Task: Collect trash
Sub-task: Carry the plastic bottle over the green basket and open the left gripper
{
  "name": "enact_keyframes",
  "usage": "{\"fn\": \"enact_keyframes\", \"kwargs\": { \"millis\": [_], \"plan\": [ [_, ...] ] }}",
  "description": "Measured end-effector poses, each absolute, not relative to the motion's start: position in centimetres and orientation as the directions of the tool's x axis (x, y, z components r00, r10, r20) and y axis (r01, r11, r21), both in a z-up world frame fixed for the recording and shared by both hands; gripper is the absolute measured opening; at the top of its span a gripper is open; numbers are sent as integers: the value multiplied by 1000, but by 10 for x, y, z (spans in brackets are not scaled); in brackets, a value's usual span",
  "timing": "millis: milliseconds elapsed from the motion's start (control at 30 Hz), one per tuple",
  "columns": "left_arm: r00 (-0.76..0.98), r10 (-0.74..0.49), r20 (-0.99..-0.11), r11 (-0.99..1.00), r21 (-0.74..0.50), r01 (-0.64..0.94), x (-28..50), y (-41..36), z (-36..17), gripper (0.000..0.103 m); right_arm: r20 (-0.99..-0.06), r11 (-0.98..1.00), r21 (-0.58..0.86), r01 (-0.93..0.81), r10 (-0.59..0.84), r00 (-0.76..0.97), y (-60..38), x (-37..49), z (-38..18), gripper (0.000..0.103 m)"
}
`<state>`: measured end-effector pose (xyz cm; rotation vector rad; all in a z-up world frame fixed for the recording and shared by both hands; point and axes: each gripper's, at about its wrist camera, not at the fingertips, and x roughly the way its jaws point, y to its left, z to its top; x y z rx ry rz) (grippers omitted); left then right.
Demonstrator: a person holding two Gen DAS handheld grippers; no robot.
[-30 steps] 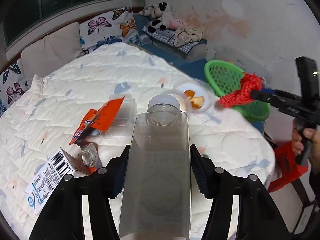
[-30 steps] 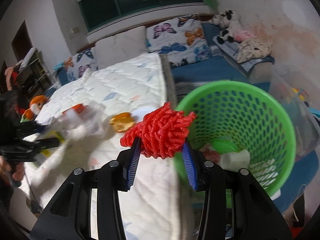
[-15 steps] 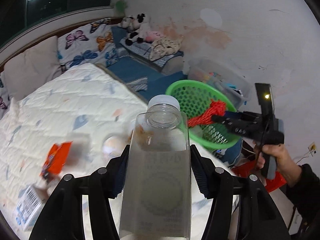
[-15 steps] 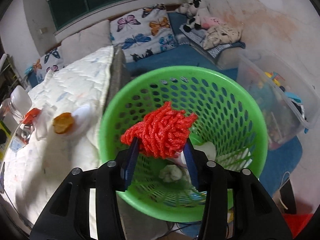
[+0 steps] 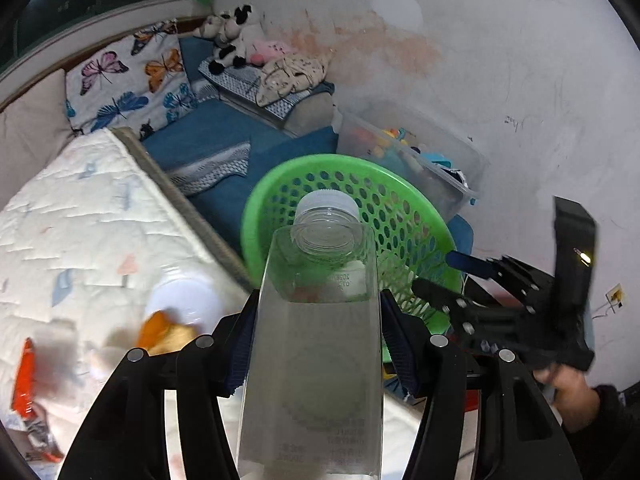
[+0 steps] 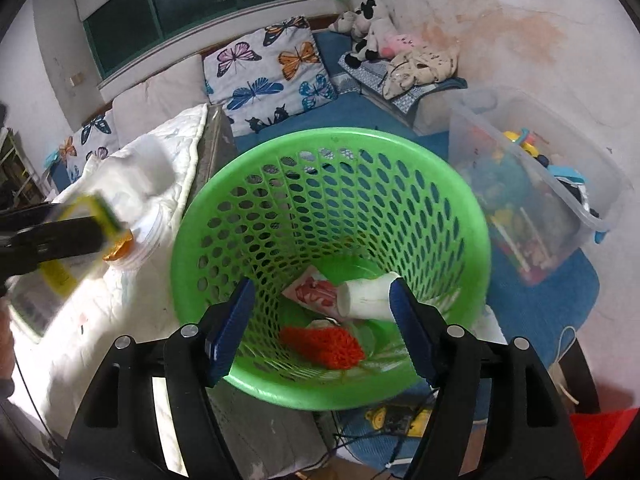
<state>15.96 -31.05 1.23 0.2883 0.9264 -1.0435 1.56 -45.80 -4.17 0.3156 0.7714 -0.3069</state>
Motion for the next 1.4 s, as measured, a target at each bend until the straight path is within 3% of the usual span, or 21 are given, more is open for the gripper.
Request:
{"fn": "enact_keyframes", "kwargs": {
  "millis": [567,633,733,1233,1400],
  "plan": [
    [122,-526,-842,515,-201,833,153,-378,-35,56,-705,899,166,406,-179,686,-463,-24,-43,70],
    [114,-535,-837,513,-216,831,153,-377,-34,66,-706,898,167,407,-179,686,-461,-25,-43,70],
    [115,-560,-821,506,-229,832,152,-372,-27,69,-704,897,170,408,-179,687,-459,-26,-42,70],
    [322,-540,-778,625,-114,772,169,-267,11,69,-680,945,172,279,-92,728,-409,-6,-25,73],
    [358,-519,-776,686,-129,716,192,-220,9,75,-675,957,185,225,-43,736,-389,10,-21,73]
  ]
}}
